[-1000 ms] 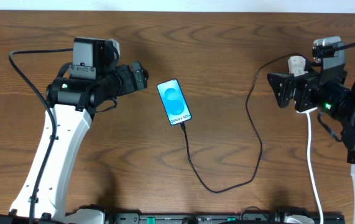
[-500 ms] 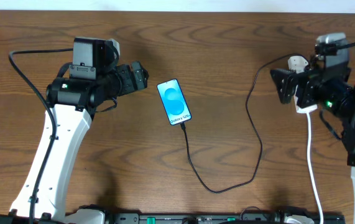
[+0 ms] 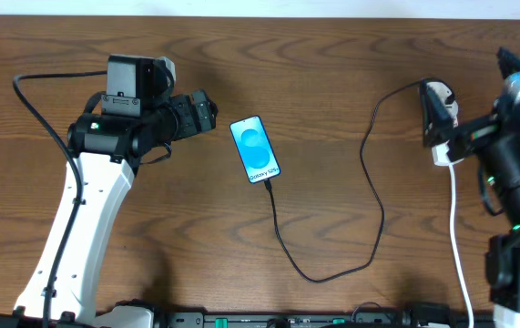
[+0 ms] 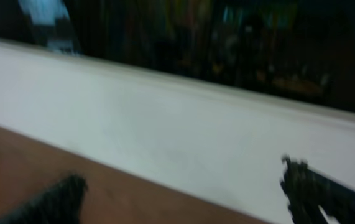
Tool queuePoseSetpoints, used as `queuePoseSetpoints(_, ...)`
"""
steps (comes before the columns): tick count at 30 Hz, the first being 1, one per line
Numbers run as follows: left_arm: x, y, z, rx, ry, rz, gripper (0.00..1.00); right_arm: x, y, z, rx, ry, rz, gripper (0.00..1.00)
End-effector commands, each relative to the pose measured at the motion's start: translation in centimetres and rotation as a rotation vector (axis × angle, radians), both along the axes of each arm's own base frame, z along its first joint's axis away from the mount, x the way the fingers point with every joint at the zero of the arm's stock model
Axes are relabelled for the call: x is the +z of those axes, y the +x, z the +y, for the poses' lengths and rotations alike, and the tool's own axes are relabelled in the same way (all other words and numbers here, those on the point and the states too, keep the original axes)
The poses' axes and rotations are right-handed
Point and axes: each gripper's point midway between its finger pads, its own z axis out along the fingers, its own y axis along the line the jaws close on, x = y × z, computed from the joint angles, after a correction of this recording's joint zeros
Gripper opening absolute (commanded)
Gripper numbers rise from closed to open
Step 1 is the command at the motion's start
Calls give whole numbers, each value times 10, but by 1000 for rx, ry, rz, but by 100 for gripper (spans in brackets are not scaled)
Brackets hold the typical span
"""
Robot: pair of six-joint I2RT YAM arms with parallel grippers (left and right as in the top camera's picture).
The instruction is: Plug charger to phone and switch on socket
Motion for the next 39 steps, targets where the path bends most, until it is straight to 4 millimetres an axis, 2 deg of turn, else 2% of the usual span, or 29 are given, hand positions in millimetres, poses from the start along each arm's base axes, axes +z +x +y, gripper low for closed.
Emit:
queuePoseSetpoints(1,4,2,4,9,13,-16,95,-33,-4,1,1,0,-10,99)
queuePoseSetpoints(7,4,2,4,9,13,-16,96,-77,-16,2,-1,-7,-91,99)
queuePoseSetpoints(15,5,3,4,9,13,-17,95,-153,-47,4,-15,-83,-133,99)
queuePoseSetpoints(19,4,2,4,9,13,-16,95,-183,-60,7,-14,-134,-181,99)
queuePoseSetpoints(24,4,2,4,9,13,-16,95,-208,-70,14,-2,-204,-242,99)
queuePoseSetpoints(30,5,3,4,9,13,-17,96,-222,-68,10,-31,-220,-211,99)
queuePoseSetpoints(34,4,2,4,9,13,-16,96,-236,-64,5,-55,-216,-145,99)
queuePoseSetpoints(39,4,2,4,9,13,-16,95,-269,-63,5,-36,-214,-5,99)
